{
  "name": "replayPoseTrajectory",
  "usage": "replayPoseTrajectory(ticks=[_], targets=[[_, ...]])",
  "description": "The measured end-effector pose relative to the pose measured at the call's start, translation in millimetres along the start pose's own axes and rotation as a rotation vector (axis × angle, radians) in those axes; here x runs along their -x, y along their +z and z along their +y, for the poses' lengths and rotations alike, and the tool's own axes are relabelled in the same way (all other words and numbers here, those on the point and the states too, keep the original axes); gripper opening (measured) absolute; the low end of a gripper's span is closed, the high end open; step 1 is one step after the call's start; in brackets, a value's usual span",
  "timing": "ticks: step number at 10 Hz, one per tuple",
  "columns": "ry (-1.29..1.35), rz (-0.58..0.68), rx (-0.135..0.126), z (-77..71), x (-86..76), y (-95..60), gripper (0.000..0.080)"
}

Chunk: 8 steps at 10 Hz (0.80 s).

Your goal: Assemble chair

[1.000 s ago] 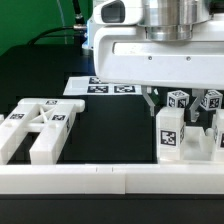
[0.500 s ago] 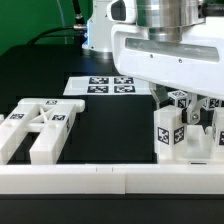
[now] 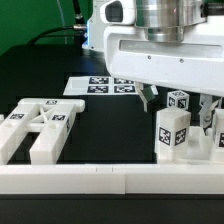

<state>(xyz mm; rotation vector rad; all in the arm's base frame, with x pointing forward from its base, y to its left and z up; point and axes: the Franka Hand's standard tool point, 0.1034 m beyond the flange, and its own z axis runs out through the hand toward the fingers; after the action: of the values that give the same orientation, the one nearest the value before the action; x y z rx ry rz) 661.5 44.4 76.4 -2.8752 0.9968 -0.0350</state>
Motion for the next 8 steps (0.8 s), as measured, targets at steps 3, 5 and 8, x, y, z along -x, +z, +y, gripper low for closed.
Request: replayPoseTrajectory(ticks=[3,5,8], targets=[[-0.406,-0.002,0.004,4.3,-5.3,-1.9,0.0647],[-0.596,-0.005,0.015,4.9,-6.3,-1.5,0.0649],[-0.833,-0.006,0.037,3.0,-7.3,-3.9,0.0649]])
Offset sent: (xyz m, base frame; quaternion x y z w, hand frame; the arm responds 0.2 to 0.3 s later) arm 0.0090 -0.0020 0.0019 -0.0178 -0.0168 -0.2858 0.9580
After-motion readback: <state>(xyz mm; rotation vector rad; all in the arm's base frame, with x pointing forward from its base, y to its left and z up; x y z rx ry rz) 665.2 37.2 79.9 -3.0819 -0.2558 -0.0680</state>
